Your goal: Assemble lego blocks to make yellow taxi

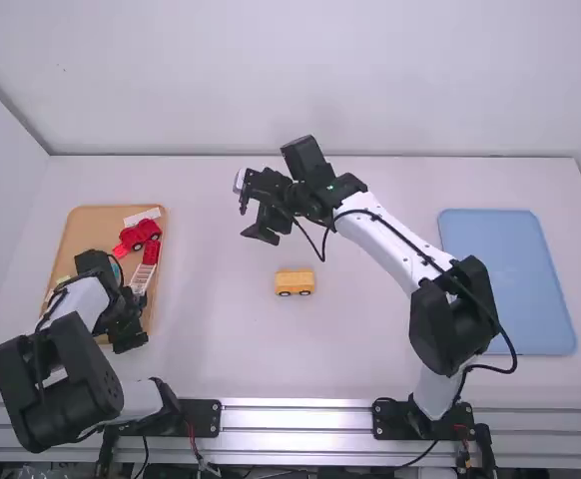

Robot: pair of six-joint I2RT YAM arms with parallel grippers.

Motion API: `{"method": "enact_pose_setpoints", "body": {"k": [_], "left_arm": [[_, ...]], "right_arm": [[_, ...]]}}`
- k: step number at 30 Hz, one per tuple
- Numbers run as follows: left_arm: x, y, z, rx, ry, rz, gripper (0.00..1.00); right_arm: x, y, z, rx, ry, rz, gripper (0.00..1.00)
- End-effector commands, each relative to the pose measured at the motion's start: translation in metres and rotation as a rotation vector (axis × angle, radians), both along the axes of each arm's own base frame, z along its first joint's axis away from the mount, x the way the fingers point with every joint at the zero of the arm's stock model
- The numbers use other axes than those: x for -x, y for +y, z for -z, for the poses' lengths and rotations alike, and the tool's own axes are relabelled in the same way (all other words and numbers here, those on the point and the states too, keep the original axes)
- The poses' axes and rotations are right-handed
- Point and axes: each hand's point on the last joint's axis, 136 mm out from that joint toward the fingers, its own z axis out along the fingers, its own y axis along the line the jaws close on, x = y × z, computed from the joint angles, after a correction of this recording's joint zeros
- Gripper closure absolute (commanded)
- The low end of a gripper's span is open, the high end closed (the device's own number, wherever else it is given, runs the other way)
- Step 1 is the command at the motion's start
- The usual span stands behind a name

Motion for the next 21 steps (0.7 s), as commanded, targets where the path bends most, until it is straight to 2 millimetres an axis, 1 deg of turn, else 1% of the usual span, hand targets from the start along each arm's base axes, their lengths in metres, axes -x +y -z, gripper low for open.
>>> {"method": "enact_pose_setpoints", "body": {"k": [1, 2, 6, 9, 10, 13, 17, 21], "left_arm": [[0.0031, 0.0042, -0.0005, -0.006, 0.001, -0.08, 0.31], [0.0021, 0.004, -0.0004, 0.0, -0.006, -0.083, 0.38], [0.0011, 0.0073, -0.0006, 0.001, -0.02, -0.098, 0.37], [0.0038, 0.0095, -0.0005, 0.001, -0.016, -0.112, 0.35], [0.0063, 0.0102, -0.0003, 0.003, -0.01, -0.12, 0.32], [0.0048, 0.0112, -0.0004, 0.003, -0.019, -0.123, 0.31], [0.0024, 0.011, -0.0006, -0.003, -0.024, -0.115, 0.32], [0.0079, 0.012, 0.002, -0.005, 0.004, -0.121, 0.33]], "right_arm": [[-0.0065, 0.0019, -0.0072, -0.014, -0.013, 0.002, 0.01], [-0.0065, 0.0018, -0.0071, -0.013, -0.013, 0.002, 0.01], [-0.0066, 0.0019, -0.0073, -0.014, -0.013, 0.002, 0.01], [-0.0066, 0.0017, -0.0072, -0.014, -0.013, 0.002, 0.01], [-0.0066, 0.0019, -0.0073, -0.014, -0.014, 0.002, 0.01], [-0.0068, 0.0021, -0.0076, -0.015, -0.015, 0.002, 0.01], [-0.0069, 0.0022, -0.0077, -0.016, -0.015, 0.002, 0.01], [-0.0062, 0.0016, -0.0067, -0.012, -0.011, 0.002, 0.01]]}}
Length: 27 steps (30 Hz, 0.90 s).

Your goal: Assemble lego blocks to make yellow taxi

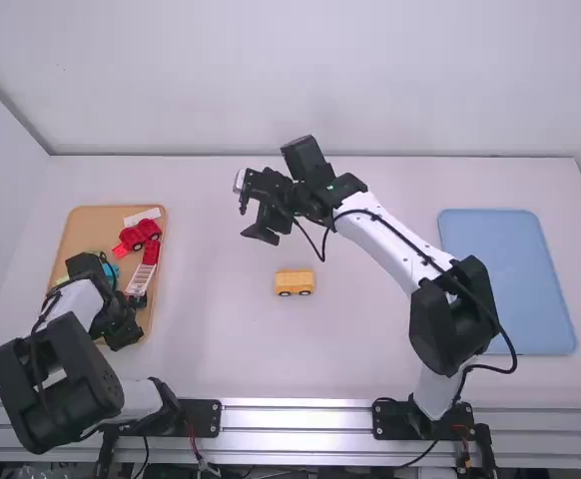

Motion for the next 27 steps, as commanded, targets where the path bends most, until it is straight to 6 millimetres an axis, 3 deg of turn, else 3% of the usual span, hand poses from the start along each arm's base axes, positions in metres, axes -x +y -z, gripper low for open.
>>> {"method": "enact_pose_setpoints", "body": {"k": [1, 5, 6, 27], "left_arm": [[0.004, 0.002, 0.003, -0.006, 0.03, -0.006, 0.33], [0.004, 0.004, 0.006, -0.009, 0.035, -0.013, 0.36], [0.003, 0.005, 0.007, -0.008, 0.034, -0.015, 0.41], [-0.004, 0.008, 0.014, -0.033, -0.007, -0.01, 0.43]], "right_arm": [[-0.006, 0.002, -0.006, -0.011, -0.009, 0.002, 0.01], [-0.007, 0.002, -0.003, -0.015, -0.014, 0.002, 0.01], [-0.007, 0.002, -0.001, -0.018, -0.019, 0.003, 0.01], [-0.008, 0.003, 0.004, -0.023, -0.025, 0.002, 0.01]]}}
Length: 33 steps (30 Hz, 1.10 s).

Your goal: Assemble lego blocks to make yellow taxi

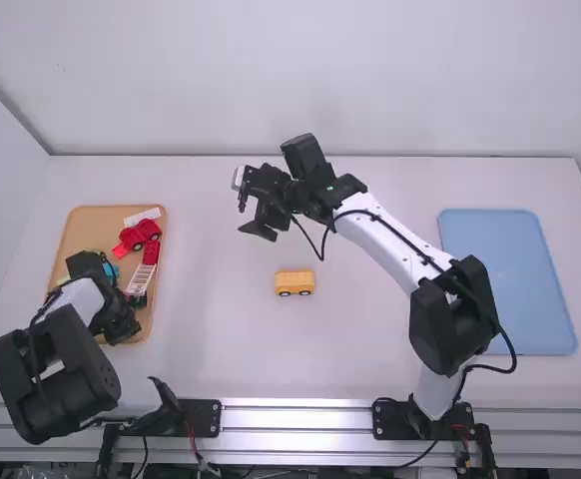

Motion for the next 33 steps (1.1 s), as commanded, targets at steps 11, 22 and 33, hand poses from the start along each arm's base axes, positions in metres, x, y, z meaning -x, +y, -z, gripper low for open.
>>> {"method": "enact_pose_setpoints", "body": {"k": [11, 22, 33], "left_arm": [[0.0083, -0.0092, 0.0158, 0.024, 0.002, -0.002, 0.57], [0.0098, -0.0104, 0.016, 0.026, 0.01, 0.001, 0.73], [0.01, -0.0103, 0.0162, 0.025, 0.01, 0.001, 0.52]], "right_arm": [[-0.0006, -0.0021, 0.0108, 0.009, 0.024, 0.003, 0.01], [-0.0002, -0.0027, 0.0116, 0.012, 0.028, 0.004, 0.01], [0.0, -0.0032, 0.012, 0.014, 0.03, 0.004, 0.01]]}}
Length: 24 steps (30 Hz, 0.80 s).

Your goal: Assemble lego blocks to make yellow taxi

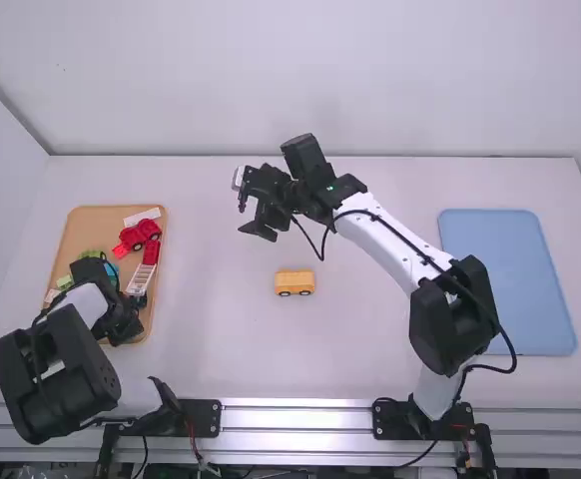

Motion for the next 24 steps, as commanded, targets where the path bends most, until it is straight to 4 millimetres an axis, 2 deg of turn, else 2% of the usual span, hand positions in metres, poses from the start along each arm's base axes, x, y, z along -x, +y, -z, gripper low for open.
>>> {"method": "enact_pose_setpoints", "body": {"k": [1, 4, 6, 13, 16, 20, 24], "left_arm": [[0.0073, -0.0046, 0.0059, 0.013, 0.026, -0.001, 0.52], [0.0077, -0.0049, 0.0079, 0.01, 0.022, -0.002, 0.53], [0.0084, -0.0056, 0.0113, 0.006, 0.015, -0.002, 0.6], [0.008, -0.0066, 0.0141, 0.006, 0.004, 0.0, 0.61], [0.008, -0.0067, 0.0141, 0.007, 0.004, 0.0, 0.95], [0.0084, -0.007, 0.0141, 0.008, 0.005, 0.0, 0.98], [0.0105, -0.0068, 0.0143, 0.012, 0.01, -0.006, 0.94]], "right_arm": [[-0.0002, -0.0027, 0.0115, 0.012, 0.027, 0.004, 0.01], [0.0001, -0.0026, 0.0117, 0.012, 0.028, 0.003, 0.01], [0.0002, -0.003, 0.0121, 0.014, 0.03, 0.004, 0.01], [-0.0001, -0.0026, 0.0115, 0.012, 0.028, 0.004, 0.01], [0.0, -0.0025, 0.0115, 0.012, 0.028, 0.003, 0.01], [-0.0001, -0.0026, 0.0115, 0.012, 0.027, 0.004, 0.01], [-0.0001, -0.0027, 0.0116, 0.012, 0.028, 0.004, 0.01]]}}
